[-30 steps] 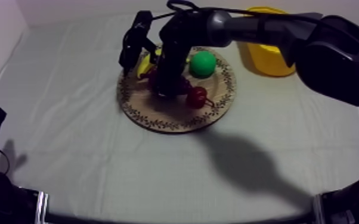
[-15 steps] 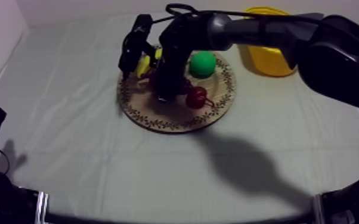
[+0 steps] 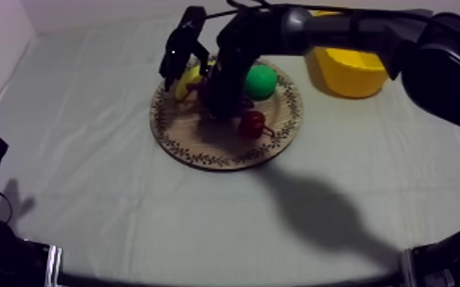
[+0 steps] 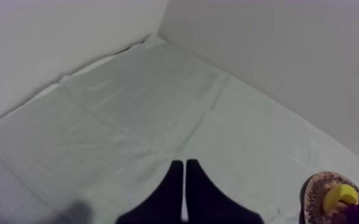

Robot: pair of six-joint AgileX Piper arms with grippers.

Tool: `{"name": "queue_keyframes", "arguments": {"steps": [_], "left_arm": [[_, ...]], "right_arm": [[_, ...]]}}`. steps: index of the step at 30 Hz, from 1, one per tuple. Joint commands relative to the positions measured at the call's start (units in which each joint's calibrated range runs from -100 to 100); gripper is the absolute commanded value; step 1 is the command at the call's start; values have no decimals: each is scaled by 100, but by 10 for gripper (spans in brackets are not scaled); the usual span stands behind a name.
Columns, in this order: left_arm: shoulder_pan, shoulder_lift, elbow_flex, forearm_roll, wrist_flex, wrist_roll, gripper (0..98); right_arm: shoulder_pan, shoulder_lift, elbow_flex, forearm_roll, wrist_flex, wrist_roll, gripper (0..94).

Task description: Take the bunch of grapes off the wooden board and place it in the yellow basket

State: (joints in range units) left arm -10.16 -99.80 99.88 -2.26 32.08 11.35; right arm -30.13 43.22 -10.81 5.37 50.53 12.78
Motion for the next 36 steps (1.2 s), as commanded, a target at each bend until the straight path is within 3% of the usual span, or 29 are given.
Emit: {"name": "queue_keyframes", "arguments": {"steps": [1,14,24,36], "left_arm": [[-1,-3,1,-1,2,1,1],[-1,-3,1,-1,2,1,1],[-1,-3,1,-1,2,1,1],[-1,-3,1,-1,2,1,1]], "right_arm": [[17,-173,67,8,-40,-50,424],[176,-1878,1366,-34,-256,-228,411],[304,-3391,3008,372,-579,-901,409],[810,-4751,3618,77,-124,-1007,414]]}}
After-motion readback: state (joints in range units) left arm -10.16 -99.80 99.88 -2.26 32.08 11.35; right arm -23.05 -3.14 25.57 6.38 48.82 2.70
